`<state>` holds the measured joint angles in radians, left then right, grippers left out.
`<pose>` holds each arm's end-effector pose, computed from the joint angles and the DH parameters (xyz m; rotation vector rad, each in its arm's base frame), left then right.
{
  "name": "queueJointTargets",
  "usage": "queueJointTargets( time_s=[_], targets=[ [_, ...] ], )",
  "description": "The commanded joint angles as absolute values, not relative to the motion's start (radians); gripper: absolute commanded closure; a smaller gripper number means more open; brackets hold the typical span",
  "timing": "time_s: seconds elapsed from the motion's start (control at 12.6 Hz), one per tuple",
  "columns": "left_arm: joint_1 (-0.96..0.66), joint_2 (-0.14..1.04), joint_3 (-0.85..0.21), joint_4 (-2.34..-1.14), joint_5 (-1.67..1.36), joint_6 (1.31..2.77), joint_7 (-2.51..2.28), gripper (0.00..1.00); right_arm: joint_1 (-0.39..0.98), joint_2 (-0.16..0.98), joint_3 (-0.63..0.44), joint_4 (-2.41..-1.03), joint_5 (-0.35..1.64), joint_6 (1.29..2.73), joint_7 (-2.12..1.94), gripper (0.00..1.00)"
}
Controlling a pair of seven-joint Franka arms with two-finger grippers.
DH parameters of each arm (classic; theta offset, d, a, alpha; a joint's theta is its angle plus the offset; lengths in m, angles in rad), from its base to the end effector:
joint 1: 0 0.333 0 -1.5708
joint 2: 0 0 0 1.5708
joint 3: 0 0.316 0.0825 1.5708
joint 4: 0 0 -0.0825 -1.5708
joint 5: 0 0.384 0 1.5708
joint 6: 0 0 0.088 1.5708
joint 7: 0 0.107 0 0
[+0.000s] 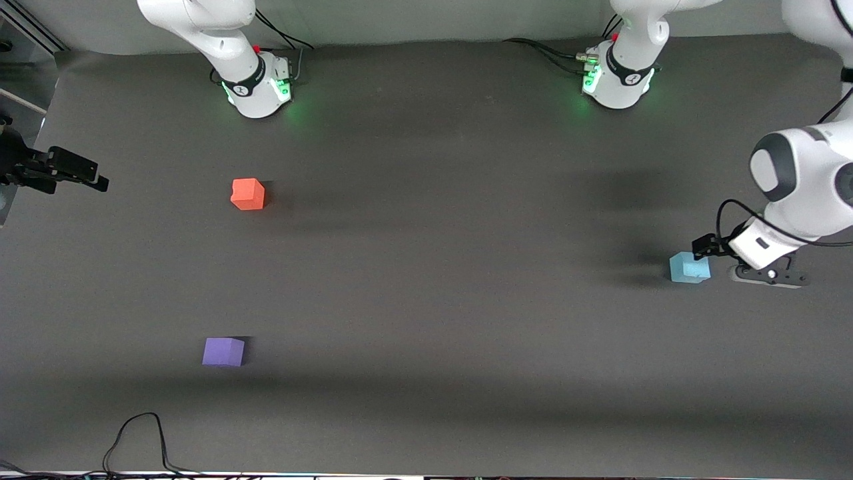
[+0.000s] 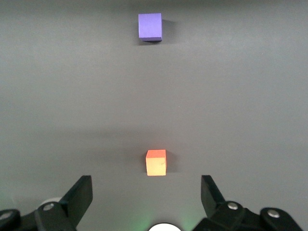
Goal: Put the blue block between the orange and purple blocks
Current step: 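Close the left gripper on the light blue block and lift it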
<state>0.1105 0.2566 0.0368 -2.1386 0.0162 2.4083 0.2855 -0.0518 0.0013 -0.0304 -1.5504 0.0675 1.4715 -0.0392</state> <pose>0.5645 0.0836 0.2861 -3.1100 0.2359 -0.0134 0.5432 -0.0369 0.6253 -3.0667 0.0598 0.1166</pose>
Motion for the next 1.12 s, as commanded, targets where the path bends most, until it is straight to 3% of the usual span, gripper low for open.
queueJointTargets(
  time_s=[0.0,0.8,0.88,1.04],
  targets=[
    [0.094,0.329,0.041,-2.151,0.017,2.518,0.299,0.00,-0.055,0.005,-0.026,-1.535,0.084,1.463,-0.044,0.00],
    [0.104,0.407,0.043,-2.198,0.015,2.597,0.290,0.00,-0.057,0.006,-0.026,-1.536,0.084,1.463,-0.044,0.00],
    [0.106,0.407,0.044,-2.197,0.017,2.592,0.290,0.13,-0.057,0.006,-0.026,-1.534,0.084,1.463,-0.044,0.00],
    [0.106,0.407,0.044,-2.195,0.015,2.585,0.287,0.51,-0.057,0.006,-0.028,-1.536,0.084,1.463,-0.044,0.00]
  ],
)
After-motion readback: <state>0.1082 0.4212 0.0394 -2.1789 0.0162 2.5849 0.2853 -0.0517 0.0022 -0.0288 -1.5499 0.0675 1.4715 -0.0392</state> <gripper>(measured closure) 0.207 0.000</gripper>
